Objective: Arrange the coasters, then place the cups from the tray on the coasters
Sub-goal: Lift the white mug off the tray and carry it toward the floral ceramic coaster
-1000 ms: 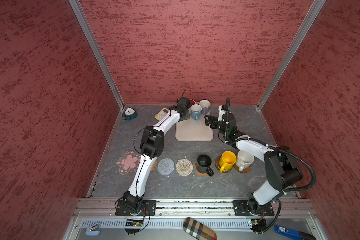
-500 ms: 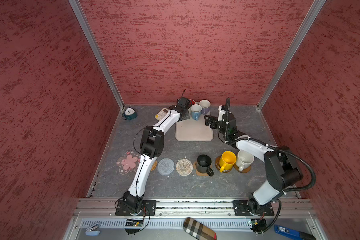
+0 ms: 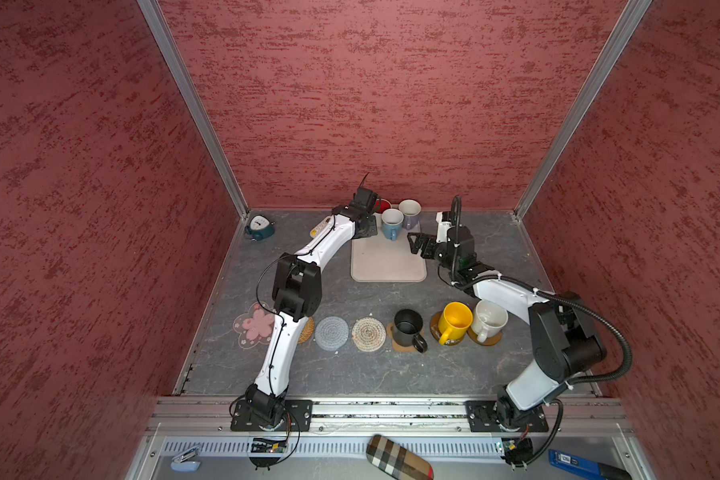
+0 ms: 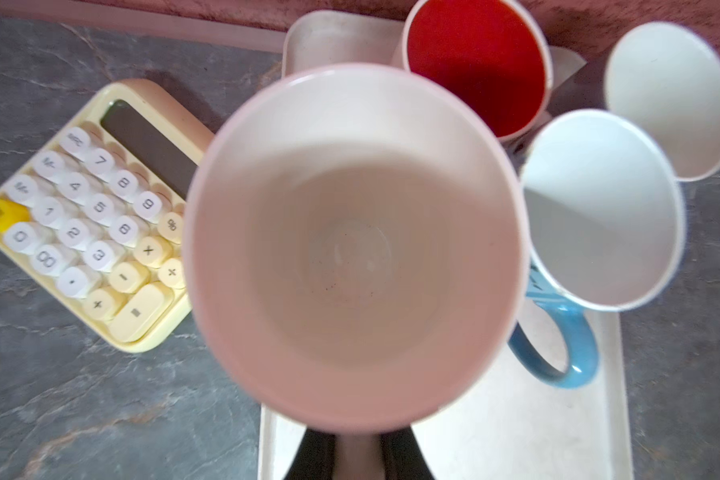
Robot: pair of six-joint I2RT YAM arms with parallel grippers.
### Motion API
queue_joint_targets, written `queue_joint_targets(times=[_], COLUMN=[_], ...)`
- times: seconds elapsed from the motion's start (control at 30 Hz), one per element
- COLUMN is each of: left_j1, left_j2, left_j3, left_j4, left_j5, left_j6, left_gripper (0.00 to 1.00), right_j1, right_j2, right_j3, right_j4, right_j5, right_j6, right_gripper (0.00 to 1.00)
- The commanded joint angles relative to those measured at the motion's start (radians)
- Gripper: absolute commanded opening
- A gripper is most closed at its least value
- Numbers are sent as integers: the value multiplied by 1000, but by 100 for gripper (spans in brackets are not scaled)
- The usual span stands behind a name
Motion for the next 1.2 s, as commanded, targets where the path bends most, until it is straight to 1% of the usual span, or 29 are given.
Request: queue_joint_targets(times=[0.0, 0.13, 0.3, 0.47, 0.63, 0.77, 0.93, 1.17], left_j1=[-15, -33, -84, -117, -146, -173, -210, -227], left_j2=[-157, -257, -384, -518, -648, -729, -834, -1025], left_j3=[-54, -142, -281, -451, -633, -750, -889, -1079], left_j4=[57, 62, 66, 81, 128, 150, 163, 231], left_j5=[3, 7, -29, -22, -8, 3, -28, 45], left_j6=[32, 47, 81, 77, 65, 72, 94, 147], left_gripper=[0, 0, 0, 0, 0, 0, 0, 0], right_j1=[-4, -4, -3, -3, -3, -3, -3, -3], right_j2=[-56, -99, -164, -235, -274, -288, -277, -252], right_j3=[34, 21, -3, -40, -73, -105, -159, -170], right_j4=[-31, -70, -127, -164, -188, -186, -122, -104], right_j5=[-20, -18, -15, -24, -27, -23, -34, -43], right_j6=[4, 8, -1, -16, -35, -52, -46, -50], right_gripper=[99, 99, 99, 99, 99, 99, 99, 99])
